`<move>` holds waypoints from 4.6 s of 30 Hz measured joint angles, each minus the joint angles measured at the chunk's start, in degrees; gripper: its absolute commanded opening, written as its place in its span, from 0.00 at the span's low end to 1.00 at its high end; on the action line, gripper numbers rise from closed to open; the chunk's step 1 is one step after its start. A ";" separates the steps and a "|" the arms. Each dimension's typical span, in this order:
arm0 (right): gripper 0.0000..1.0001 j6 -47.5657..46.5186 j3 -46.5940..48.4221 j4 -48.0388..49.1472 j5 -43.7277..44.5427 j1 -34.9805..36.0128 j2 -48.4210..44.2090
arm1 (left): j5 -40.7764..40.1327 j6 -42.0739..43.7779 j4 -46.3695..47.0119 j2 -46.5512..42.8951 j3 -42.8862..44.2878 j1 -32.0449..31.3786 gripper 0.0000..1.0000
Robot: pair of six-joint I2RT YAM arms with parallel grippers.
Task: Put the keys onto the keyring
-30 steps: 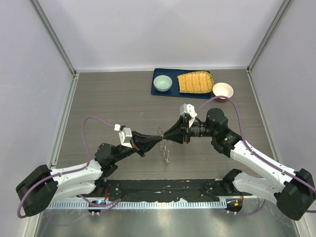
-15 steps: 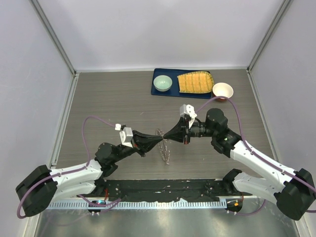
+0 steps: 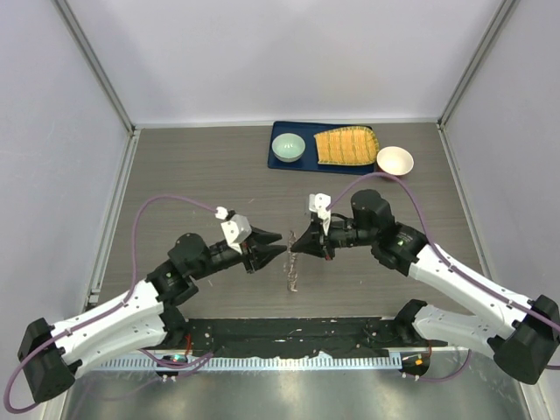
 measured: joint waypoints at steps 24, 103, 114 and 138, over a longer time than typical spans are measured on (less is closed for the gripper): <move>0.01 -9.94 3.56 -12.52 10.36 9.01 2.95 | 28.48 6.12 -15.45 10.54 6.91 6.67 0.13; 0.01 -10.12 3.52 -11.19 14.75 10.03 0.57 | 24.39 4.31 -17.07 13.07 9.62 6.93 0.23; 0.01 -10.14 3.50 -11.37 14.51 10.03 0.59 | 23.89 4.09 -16.20 12.63 9.49 6.93 0.20; 0.50 -6.05 2.25 -8.13 18.34 10.03 -1.99 | 19.91 1.40 -10.38 12.35 4.09 6.93 0.00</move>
